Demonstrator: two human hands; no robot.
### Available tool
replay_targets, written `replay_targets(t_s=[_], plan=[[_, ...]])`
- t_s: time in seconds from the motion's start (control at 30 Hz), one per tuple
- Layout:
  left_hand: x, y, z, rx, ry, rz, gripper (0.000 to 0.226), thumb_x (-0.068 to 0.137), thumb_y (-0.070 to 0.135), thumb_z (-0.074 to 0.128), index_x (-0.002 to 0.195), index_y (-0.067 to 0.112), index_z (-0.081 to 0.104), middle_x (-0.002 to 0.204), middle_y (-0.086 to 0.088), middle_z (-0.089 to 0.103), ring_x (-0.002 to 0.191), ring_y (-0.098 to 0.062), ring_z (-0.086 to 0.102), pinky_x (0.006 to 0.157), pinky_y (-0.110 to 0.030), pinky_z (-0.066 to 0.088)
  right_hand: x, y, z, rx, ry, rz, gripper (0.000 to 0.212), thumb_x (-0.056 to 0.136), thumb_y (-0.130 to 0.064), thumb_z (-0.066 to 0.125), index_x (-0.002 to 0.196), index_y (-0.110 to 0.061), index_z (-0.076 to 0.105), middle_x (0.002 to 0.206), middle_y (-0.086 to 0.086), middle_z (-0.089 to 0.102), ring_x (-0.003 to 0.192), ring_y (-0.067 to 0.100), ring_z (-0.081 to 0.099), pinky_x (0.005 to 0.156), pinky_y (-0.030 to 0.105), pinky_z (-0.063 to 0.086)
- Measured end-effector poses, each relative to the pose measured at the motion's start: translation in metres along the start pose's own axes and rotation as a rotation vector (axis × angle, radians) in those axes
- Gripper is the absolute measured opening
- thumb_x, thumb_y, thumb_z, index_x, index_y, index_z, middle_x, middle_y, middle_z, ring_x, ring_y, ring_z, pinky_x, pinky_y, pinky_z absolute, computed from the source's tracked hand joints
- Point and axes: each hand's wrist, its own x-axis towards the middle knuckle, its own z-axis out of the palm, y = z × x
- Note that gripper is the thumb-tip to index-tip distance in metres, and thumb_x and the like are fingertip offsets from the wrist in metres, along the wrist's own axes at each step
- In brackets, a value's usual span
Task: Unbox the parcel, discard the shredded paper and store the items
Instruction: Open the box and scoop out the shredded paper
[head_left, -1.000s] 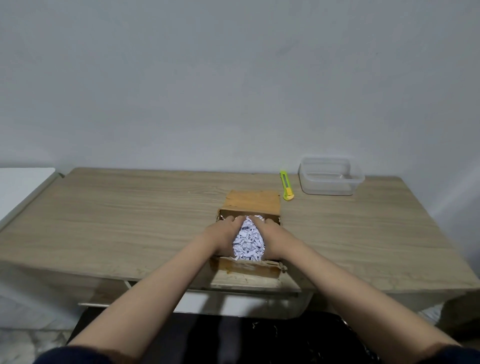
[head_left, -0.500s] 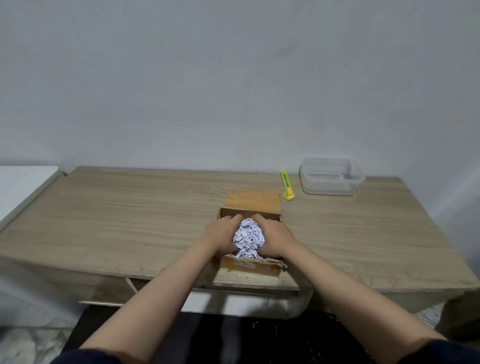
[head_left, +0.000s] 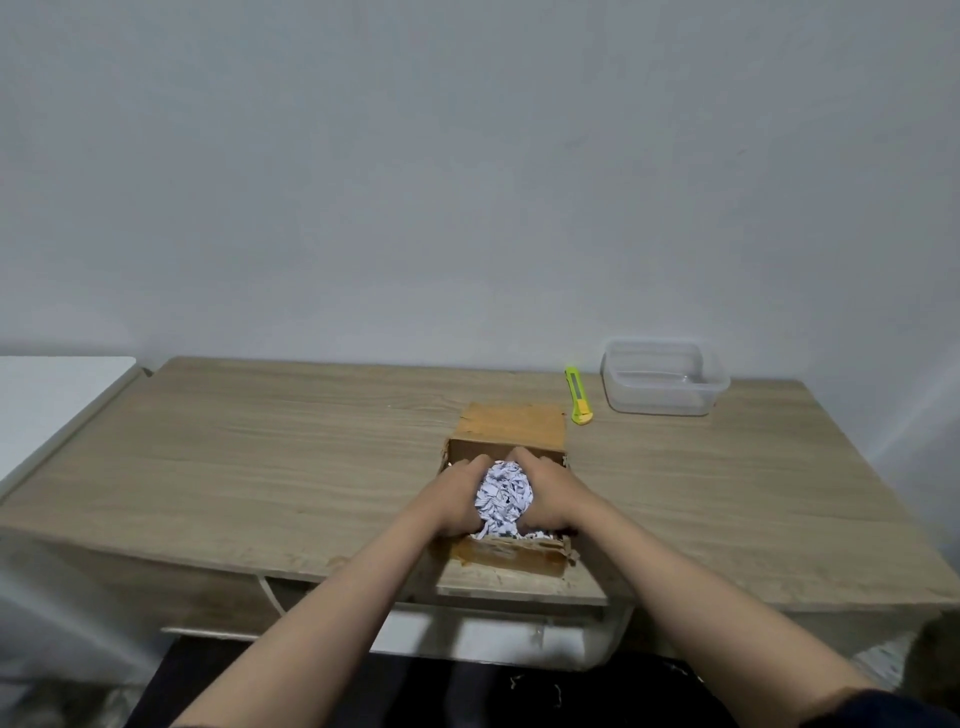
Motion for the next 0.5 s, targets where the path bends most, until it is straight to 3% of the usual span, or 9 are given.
replay_targets(t_s=[0.2,0.33,0.5], plan=[[-0.0012,-0.005,-0.0025,-0.153,0.073,0.012,0.053,0.06,0.019,0.076,0.106,0.022,0.051,0.101,-0.003,0.065,0.092,-0.02,0.061,0.078,-0.033,0.05,-0.0007,0.0042,0.0009,0.147,0.042,0.003,0.075,0.048,-0.019,0.078,0.111,-0.033,0.04,0.109,0.003,0.06,0.096,0.024,0.059,0.08,0.039,0.052],[-0.0023,-0.0049,-0.0034,-0.208,0.088,0.01,0.059,0.057,0.015,0.075,0.11,0.021,0.052,0.104,-0.002,0.064,0.093,-0.018,0.061,0.08,-0.031,0.05,0.001,0.0061,0.0035,0.225,0.064,-0.008,0.075,0.045,-0.02,0.076,0.106,-0.041,0.039,0.115,0.005,0.053,0.099,0.026,0.057,0.084,0.042,0.052],[-0.0021,-0.0036,-0.0007,-0.191,0.084,0.01,0.058,0.06,0.021,0.076,0.112,0.024,0.049,0.107,-0.002,0.061,0.097,-0.017,0.059,0.083,-0.031,0.049,-0.0009,0.0064,0.0015,0.228,0.054,-0.014,0.074,0.05,-0.013,0.077,0.11,-0.035,0.04,0.115,0.008,0.048,0.099,0.026,0.055,0.083,0.036,0.05]])
